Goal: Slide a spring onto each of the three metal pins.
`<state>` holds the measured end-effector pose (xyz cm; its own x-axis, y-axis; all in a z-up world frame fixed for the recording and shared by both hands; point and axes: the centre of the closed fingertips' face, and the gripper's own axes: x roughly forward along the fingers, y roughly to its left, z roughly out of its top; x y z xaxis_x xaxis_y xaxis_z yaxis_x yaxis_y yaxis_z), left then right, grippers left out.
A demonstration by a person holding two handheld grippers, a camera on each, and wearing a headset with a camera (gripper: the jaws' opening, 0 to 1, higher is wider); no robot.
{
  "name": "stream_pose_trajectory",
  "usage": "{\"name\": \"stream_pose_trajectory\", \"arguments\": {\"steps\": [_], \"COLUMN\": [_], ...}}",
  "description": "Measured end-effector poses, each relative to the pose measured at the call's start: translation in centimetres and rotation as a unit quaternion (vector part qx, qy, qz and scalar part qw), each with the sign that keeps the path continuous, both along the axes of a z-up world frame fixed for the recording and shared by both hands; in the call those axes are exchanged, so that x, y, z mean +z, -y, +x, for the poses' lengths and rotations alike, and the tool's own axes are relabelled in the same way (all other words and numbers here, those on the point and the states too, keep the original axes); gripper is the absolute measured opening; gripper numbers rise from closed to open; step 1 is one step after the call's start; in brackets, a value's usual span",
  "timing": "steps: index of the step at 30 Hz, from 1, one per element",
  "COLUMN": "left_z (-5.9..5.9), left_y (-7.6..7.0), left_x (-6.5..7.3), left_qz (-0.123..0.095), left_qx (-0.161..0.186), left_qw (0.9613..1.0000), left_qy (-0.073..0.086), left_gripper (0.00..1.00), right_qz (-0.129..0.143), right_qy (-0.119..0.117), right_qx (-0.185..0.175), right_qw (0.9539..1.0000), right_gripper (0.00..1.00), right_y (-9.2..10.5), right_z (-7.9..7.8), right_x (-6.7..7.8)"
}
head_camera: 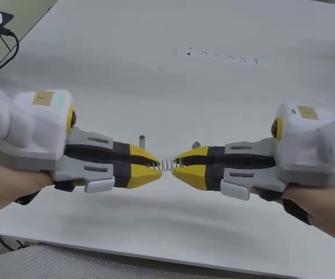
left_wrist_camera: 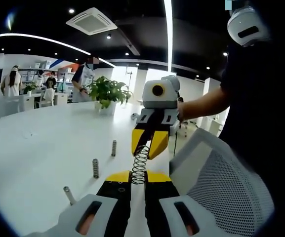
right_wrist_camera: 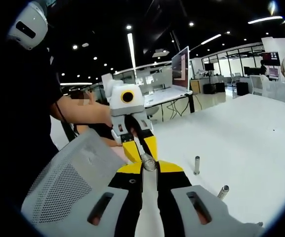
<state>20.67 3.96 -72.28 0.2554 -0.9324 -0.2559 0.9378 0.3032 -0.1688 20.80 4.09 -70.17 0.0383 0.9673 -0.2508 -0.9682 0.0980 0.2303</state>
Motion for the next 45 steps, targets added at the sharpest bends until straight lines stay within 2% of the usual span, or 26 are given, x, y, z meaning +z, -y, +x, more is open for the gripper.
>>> {"name": "stream_pose_trajectory", "arguments": {"steps": [2, 4, 7, 11, 14, 18, 24, 29, 35, 42, 45], "left_z": [-0.1, -0.2, -0.2, -0.2, -0.1, 0.1, 0.2, 0.4, 0.5, 0.5, 0.5], "left_y": [0.1, 0.3, 0.4, 1.1, 1.2, 1.1, 1.4, 1.3, 1.0, 0.9, 0.9], "left_x": [-0.4, -0.6, -0.6, -0.7, -0.6, -0.4, 0.0, 0.2, 0.3, 0.2, 0.2], "left_qz": [0.013, 0.018, 0.019, 0.023, 0.022, 0.023, 0.013, 0.015, 0.016, 0.018, 0.016], "left_qx": [-0.004, -0.006, -0.005, -0.009, -0.008, -0.005, -0.004, -0.002, 0.001, 0.0, 0.0], "left_qw": [0.9999, 0.9998, 0.9998, 0.9996, 0.9996, 0.9994, 0.9996, 0.9994, 0.9994, 0.9994, 0.9994], "left_qy": [0.007, 0.008, 0.008, 0.014, 0.016, 0.024, 0.026, 0.03, 0.031, 0.031, 0.032], "left_gripper": [0.01, 0.01, 0.01, 0.01, 0.01, 0.01, 0.01, 0.01, 0.01, 0.01, 0.01], "right_qz": [-0.009, -0.007, -0.001, 0.003, 0.004, 0.011, 0.017, 0.012, 0.012, 0.0, 0.0], "right_qy": [0.011, 0.011, 0.014, 0.03, 0.045, 0.049, 0.062, 0.082, 0.085, 0.104, 0.104], "right_qx": [0.005, 0.008, 0.009, 0.014, 0.016, 0.011, 0.013, 0.017, 0.014, 0.02, 0.021], "right_qw": [0.9999, 0.9999, 0.9999, 0.9995, 0.9988, 0.9987, 0.9978, 0.9964, 0.9962, 0.9944, 0.9943], "right_gripper": [0.07, 0.07, 0.07, 0.07, 0.07, 0.07, 0.07, 0.07, 0.08, 0.07, 0.06], "right_y": [-0.2, -0.4, -0.7, -1.6, -1.9, -2.0, -2.5, -2.6, -2.7, -2.8, -2.8], "right_z": [-0.1, -0.2, -0.2, -0.5, -0.5, -0.4, -0.5, -0.4, 0.0, -0.1, -0.1], "right_x": [0.0, 0.1, 0.5, 1.2, 1.5, 1.6, 2.0, 2.1, 2.1, 2.0, 2.0]}}
